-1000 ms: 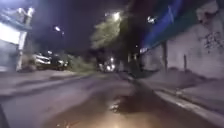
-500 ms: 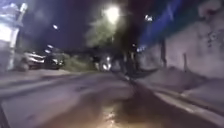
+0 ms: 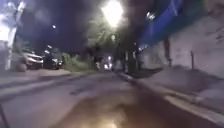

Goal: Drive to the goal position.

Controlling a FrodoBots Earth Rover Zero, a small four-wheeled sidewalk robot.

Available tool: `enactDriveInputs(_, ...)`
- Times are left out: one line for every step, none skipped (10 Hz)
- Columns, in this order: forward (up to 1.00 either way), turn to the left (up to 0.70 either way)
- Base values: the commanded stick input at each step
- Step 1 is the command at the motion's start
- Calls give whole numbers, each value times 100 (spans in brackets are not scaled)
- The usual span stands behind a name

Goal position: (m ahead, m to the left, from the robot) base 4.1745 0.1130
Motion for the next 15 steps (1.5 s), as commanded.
enactDriveInputs(70,0)
enactDriveInputs(70,0)
enactDriveInputs(70,0)
enactDriveInputs(70,0)
enactDriveInputs(70,0)
enactDriveInputs(70,0)
enactDriveInputs(70,0)
enactDriveInputs(70,0)
enactDriveInputs(70,0)
enactDriveInputs(70,0)
enactDriveInputs(70,0)
enactDriveInputs(70,0)
enactDriveInputs(70,0)
enactDriveInputs(70,0)
enactDriveInputs(70,0)
